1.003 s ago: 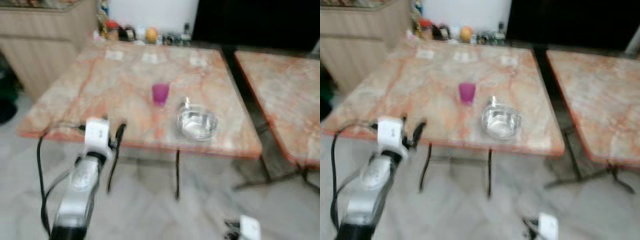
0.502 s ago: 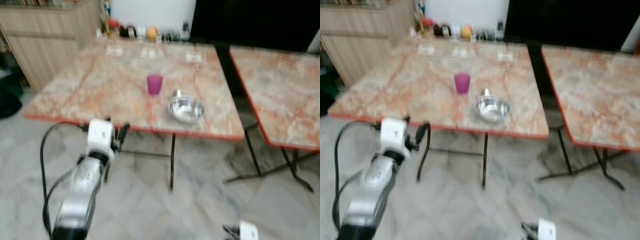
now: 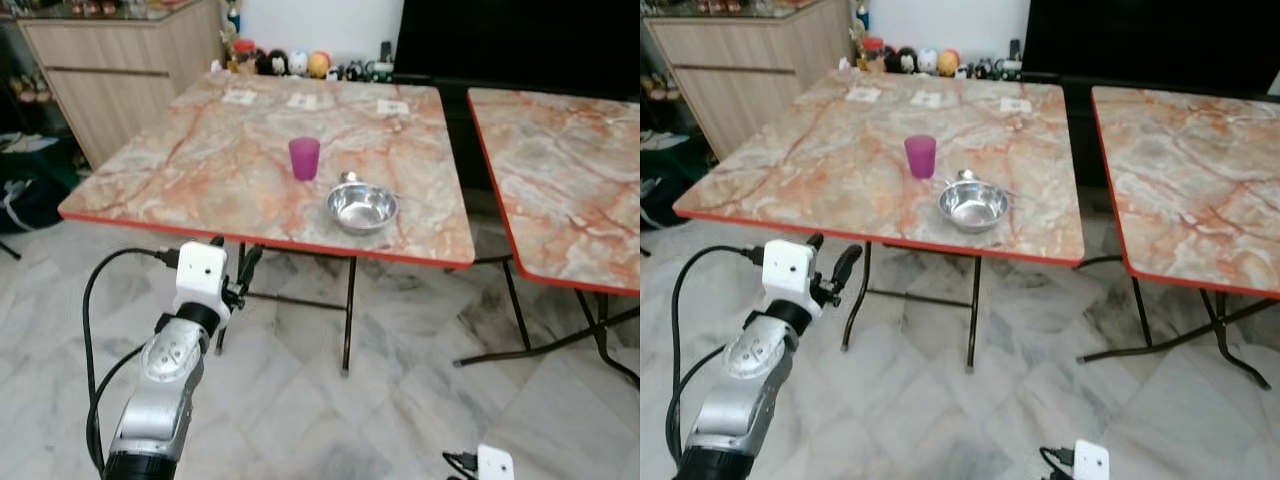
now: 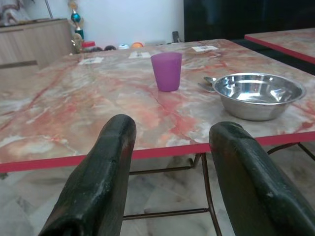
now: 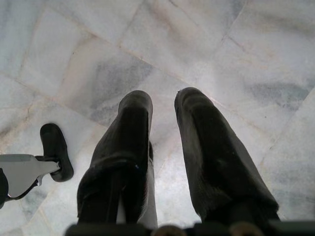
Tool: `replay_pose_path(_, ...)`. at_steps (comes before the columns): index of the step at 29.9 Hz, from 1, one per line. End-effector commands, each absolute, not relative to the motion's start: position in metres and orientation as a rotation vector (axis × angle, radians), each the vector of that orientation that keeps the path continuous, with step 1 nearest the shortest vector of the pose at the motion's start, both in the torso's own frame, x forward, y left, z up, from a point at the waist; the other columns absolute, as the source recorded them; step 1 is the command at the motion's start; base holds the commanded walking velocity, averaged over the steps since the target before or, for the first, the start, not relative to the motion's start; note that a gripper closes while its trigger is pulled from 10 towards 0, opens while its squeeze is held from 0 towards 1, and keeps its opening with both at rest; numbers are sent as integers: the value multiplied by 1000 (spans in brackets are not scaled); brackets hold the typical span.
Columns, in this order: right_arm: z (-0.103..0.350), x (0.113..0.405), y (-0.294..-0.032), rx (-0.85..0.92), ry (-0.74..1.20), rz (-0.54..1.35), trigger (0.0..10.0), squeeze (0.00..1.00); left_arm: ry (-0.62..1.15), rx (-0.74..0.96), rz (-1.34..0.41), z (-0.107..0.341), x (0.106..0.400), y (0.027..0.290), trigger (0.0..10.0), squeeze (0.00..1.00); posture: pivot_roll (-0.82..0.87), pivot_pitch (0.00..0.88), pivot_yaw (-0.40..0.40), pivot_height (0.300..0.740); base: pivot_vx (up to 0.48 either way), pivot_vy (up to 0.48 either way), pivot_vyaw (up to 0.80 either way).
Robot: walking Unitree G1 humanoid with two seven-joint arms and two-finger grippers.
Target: Setting the table
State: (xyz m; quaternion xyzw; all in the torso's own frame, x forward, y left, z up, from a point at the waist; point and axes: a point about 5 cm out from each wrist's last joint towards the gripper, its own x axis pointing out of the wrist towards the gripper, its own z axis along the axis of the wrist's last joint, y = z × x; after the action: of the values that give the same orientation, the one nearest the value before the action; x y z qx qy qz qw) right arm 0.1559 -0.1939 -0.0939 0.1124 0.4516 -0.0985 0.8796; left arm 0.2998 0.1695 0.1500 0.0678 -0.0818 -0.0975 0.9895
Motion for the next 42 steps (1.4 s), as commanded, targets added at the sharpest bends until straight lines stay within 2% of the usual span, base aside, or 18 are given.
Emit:
replay_pose_path(1,-94,155,-194,237,944,-211,10000,0,-169,134,-196,153,299,170,10000,0,131,8,-61,740,0,0,0)
replay_pose_path(8,-94,155,-194,237,944,-211,10000,0,-169,120,-196,154,299,172,10000,0,130,11,-61,740,0,0,0)
replay_pose_path(42,-94,155,-194,235,945,-207,10000,0,-169,127,-229,154,300,168,10000,0,132,0,-56,740,323,0,0)
